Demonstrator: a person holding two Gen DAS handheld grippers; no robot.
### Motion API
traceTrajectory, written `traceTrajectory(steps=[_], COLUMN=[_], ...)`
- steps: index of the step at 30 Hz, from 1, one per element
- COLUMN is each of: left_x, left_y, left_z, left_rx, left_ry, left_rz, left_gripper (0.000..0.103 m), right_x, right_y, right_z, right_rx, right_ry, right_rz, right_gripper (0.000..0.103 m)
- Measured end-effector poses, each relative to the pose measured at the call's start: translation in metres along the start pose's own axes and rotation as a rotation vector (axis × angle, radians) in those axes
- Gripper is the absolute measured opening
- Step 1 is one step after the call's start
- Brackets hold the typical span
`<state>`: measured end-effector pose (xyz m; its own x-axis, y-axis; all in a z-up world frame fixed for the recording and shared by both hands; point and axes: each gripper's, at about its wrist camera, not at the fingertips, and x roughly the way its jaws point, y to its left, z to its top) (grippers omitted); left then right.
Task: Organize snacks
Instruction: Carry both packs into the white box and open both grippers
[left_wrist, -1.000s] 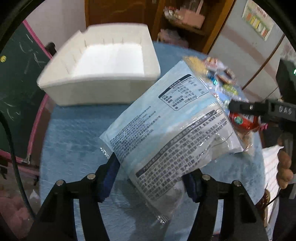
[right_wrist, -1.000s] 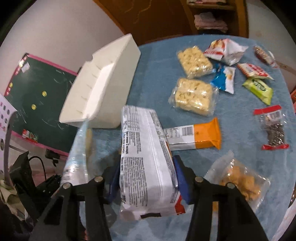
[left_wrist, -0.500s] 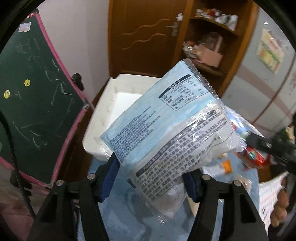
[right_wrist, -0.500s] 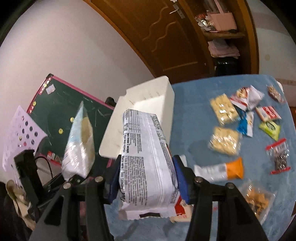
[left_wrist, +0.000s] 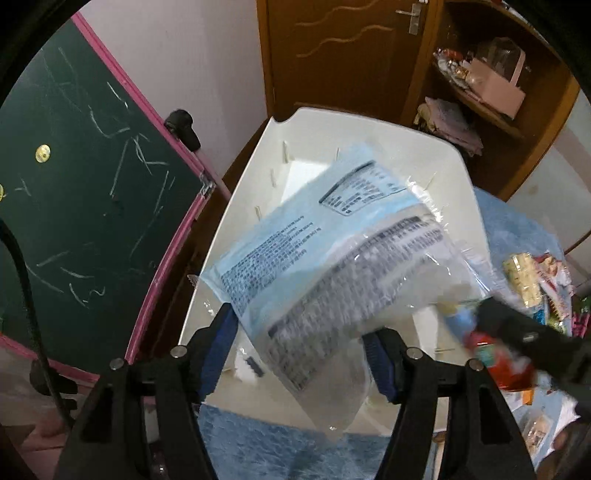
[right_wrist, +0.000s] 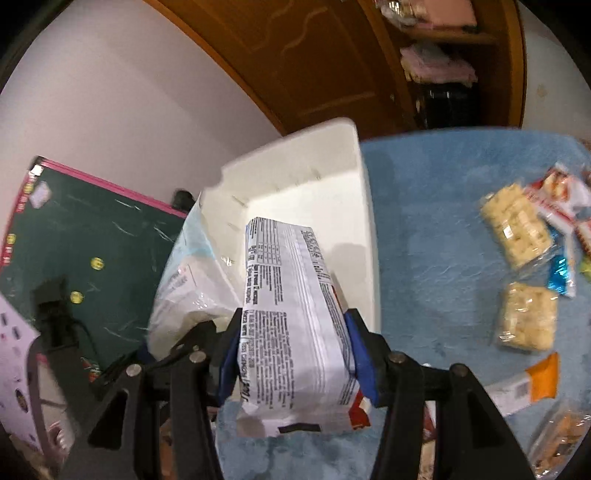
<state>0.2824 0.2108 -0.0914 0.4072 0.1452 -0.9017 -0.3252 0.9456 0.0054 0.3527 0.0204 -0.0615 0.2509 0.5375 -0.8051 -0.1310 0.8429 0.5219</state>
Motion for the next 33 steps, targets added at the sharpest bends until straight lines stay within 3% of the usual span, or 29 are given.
traceTrajectory(steps=[3,6,11,18,24,29,33], left_x=[0.004,-0.002,-0.014,-0.058,-0.105,-0.133,-0.145], left_y=[-0.007,-0.009,0.005,0.01,0.0,-0.015,-0.03], left_z=[-0.004,-0.007,-0.007,-0.029,-0.07,-0.114,-0.143], left_rx=[0.052,0.085,0.004,-0.006,0.016,0.047,0.077], left_ry=[-0.018,-0.061,-0.043,-0.111,-0.158,-0.172,-0.178], left_rz=[0.035,0.055,-0.003,-0.054,-0.134,-0.203,-0.207], left_gripper=[0.082,0.09,0.09,0.09,0.09,0.09,0.09], right_x=[0.025,0.023,-0.003,-0.054,-0.097,-0.134,-0.16], right_y=[-0.003,-0.004,0.006,0.004,0.005,-0.019,-0.047], right_z=[-0.003,-0.01,-0.021,-0.054,-0.098,-0.147,-0.183], right_rx=[0.025,0.023,-0.065,-0.114,-0.192,-0.234,-0.245], right_ry=[0.077,0.036,0.017,-0.059,-0.168,-0.237,-0.276], right_rz=[0.005,0.066,0.071,0.082,-0.013,-0.083,-0.138], right_gripper=[0.057,0.057,0.059,0.059,0.059,0.059,0.059])
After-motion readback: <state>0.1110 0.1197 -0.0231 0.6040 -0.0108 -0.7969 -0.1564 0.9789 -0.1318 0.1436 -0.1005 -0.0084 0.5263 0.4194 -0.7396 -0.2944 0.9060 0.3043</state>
